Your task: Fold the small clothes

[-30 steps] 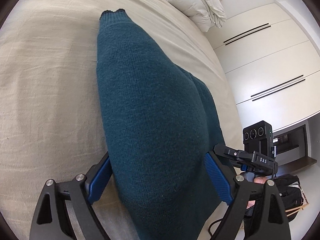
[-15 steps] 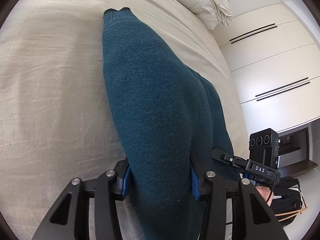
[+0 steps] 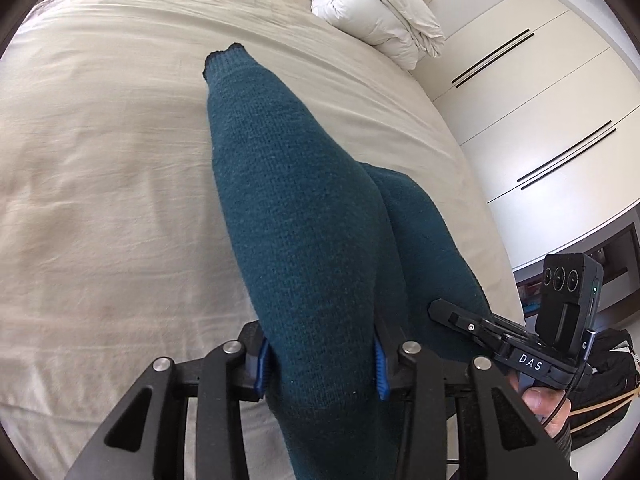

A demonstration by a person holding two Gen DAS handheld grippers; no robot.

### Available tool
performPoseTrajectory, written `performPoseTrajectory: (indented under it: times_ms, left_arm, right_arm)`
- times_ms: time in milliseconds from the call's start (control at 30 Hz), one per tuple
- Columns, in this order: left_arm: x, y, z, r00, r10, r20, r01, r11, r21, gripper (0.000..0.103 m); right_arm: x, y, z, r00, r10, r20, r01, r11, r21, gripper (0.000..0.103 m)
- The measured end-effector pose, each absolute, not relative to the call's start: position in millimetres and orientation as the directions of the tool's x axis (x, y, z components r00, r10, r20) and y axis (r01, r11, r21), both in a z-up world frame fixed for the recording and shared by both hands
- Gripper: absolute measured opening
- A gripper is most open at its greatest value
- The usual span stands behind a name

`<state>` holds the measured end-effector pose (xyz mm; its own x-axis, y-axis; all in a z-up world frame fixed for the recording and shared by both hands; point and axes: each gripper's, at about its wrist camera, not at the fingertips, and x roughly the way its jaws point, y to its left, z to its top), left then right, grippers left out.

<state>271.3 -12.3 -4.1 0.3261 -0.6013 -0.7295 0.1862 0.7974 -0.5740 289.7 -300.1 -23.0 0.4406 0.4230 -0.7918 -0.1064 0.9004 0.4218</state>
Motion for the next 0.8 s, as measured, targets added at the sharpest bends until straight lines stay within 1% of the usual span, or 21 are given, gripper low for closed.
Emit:
performPoseTrajectory:
  times_ms: [267, 400, 467, 533, 633, 767, 800]
  left_arm:
    - [194, 54, 15, 0.381, -0.561, -0.735, 0.181, 0.825, -0.536, 0.041]
    - [167, 80, -10, 0.357, -0.564, -0.745, 0.139, 0.821, -0.554, 0.041]
    - [159, 87, -30, 0.338, -0.561, -0.756, 0.116, 0.822, -0.558, 0.041]
    - [155, 93, -48, 0.330, -0.577, -0.747, 0.091, 0.807, -0.584, 0.042]
    - [153, 101, -61, 0.345, -0.613, -0.711, 0.063, 0.771, -0.634, 0.045]
    - [147, 103, -60, 0.359, -0.608, -0.708, 0.053, 0.771, -0.635, 0.049]
    - [140, 107, -61, 0.362, -0.605, -0.709, 0.049, 0.772, -0.634, 0.051]
  right_arm:
    - [219, -200, -9, 0.467, 0.456, -0.757, -0.213, 0.889, 0.404, 0.022]
    - [183, -163, -26, 0.454, 0.472, -0.756, -0.237, 0.882, 0.408, 0.022]
    - [174, -152, -44, 0.425, 0.485, -0.764, -0.215, 0.874, 0.436, 0.022]
    - [161, -154, -59, 0.421, 0.478, -0.771, -0.205, 0.878, 0.432, 0.022]
    - [152, -170, -80, 0.401, 0.498, -0.769, -0.174, 0.865, 0.470, 0.025]
    - [135, -193, -97, 0.402, 0.554, -0.729, -0.122, 0.822, 0.557, 0.039]
    - [131, -198, -98, 0.404, 0.562, -0.722, -0.109, 0.813, 0.572, 0.040]
